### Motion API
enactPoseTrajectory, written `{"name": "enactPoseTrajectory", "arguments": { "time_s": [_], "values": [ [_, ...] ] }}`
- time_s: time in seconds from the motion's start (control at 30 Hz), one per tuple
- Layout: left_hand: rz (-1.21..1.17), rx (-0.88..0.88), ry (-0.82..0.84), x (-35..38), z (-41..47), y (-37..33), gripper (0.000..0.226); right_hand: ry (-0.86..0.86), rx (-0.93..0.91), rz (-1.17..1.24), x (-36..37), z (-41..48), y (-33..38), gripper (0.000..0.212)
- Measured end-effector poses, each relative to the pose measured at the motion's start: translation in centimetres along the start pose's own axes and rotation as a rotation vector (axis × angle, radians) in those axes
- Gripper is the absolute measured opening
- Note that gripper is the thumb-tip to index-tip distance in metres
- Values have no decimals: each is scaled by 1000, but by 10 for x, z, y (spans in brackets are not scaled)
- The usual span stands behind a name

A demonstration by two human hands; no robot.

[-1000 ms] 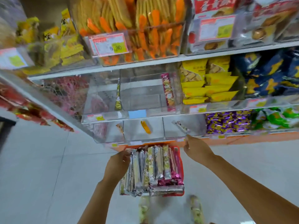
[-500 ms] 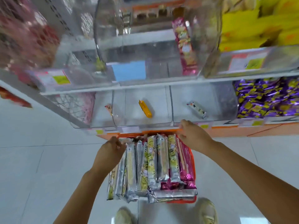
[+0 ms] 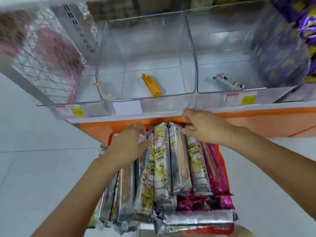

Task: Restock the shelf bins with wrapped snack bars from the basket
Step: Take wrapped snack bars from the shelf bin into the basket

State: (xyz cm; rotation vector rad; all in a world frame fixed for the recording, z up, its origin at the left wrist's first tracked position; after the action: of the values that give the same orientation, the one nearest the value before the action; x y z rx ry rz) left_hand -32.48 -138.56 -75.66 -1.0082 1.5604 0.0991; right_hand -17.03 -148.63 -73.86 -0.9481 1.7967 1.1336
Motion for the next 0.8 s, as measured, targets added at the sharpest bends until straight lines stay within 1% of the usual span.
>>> {"name": "enactPoseTrajectory", "arguments": {
  "time_s": [0.07, 0.17, 0.27, 0.33, 0.4, 0.47, 0.5, 0.53, 0.57, 0.63, 0.67, 0.7, 0.77, 0.8],
  "values": [
    [-10, -25, -3, 3, -3, -8, 41, -30, 17, 15, -2, -4, 3, 25],
    [71, -141, 46, 13, -7, -18, 66, -89, 55, 39, -5, -14, 7, 32],
    [124, -214, 63, 24, -15, -32, 79, -20, 125, 38, 6, -25, 7, 38],
    [125, -245, 48, 28, -21, -41, 79, 46, 171, 143, 18, -31, 8, 45],
    [163, -262, 53, 31, -27, -47, 64, 118, 212, 304, 33, -37, 14, 50],
    [182, -262, 63, 33, -32, -54, 46, 171, 262, 386, 51, -42, 19, 44],
    [178, -261, 69, 33, -36, -57, 42, 166, 292, 407, 58, -44, 19, 40],
    [177, -257, 79, 33, -41, -61, 42, 140, 321, 431, 63, -45, 18, 40],
    [178, -251, 94, 34, -45, -64, 46, 105, 352, 464, 67, -46, 16, 44],
    [146, -242, 134, 39, -53, -67, 61, 43, 410, 534, 72, -51, 11, 63],
    [111, -243, 159, 42, -57, -68, 67, 17, 424, 568, 72, -55, 9, 64],
    [47, -269, 174, 44, -61, -66, 73, -7, 433, 609, 72, -59, 8, 59],
    [-170, -342, 167, 45, -69, -58, 79, -23, 441, 704, 72, -69, 9, 43],
    [-292, -351, 147, 44, -71, -54, 74, -15, 440, 763, 71, -75, 11, 33]
  ]
}}
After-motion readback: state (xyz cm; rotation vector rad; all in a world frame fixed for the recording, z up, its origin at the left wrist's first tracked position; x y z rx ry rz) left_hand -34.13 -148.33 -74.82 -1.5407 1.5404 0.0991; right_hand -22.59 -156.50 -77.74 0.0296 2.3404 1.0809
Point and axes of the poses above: each hand's wrist, its own z-axis towards the middle knuckle, its own x-axis out of the palm, y = z × x, the point moved 9 cm from there along z, towards the middle knuckle, and after that the axes turned 3 degrees about -z, right-handed, at the moved point
